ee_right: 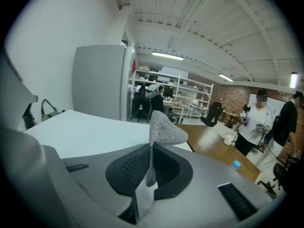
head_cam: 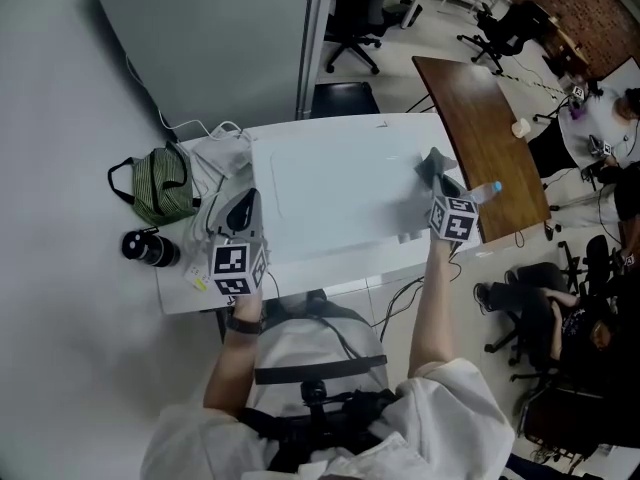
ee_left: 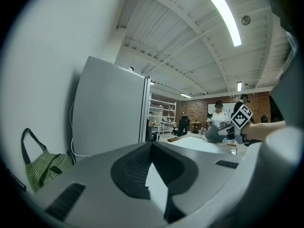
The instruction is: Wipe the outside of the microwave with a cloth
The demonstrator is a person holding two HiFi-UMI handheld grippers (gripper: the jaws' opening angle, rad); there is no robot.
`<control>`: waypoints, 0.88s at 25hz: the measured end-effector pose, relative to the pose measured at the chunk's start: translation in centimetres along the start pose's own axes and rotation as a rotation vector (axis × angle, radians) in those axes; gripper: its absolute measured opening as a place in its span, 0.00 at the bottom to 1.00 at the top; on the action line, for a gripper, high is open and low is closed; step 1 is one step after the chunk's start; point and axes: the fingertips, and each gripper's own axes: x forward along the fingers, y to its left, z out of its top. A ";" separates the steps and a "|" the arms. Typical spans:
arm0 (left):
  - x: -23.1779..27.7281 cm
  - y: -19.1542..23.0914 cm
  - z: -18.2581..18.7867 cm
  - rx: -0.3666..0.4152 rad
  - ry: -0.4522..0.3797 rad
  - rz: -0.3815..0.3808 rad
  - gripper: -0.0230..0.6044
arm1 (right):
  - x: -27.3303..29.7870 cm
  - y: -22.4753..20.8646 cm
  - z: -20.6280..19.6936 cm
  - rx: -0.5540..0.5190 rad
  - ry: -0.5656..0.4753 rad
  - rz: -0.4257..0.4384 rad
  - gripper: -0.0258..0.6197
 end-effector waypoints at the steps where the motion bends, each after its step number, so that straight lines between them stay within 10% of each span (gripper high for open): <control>1: -0.1 0.1 0.0 0.000 -0.002 -0.001 0.08 | 0.3 3.0 -0.1 -0.009 0.001 0.061 0.07; 13: -3.9 5.8 -1.2 -0.025 0.011 0.136 0.08 | -10.6 43.8 2.4 -0.086 -0.070 0.976 0.07; 17: -3.9 5.8 -1.5 -0.026 0.022 0.149 0.08 | -9.6 42.5 2.3 -0.114 -0.085 0.944 0.07; 22: -2.0 2.9 -1.5 -0.012 0.034 0.104 0.08 | -5.1 29.3 0.9 -0.070 -0.080 0.659 0.07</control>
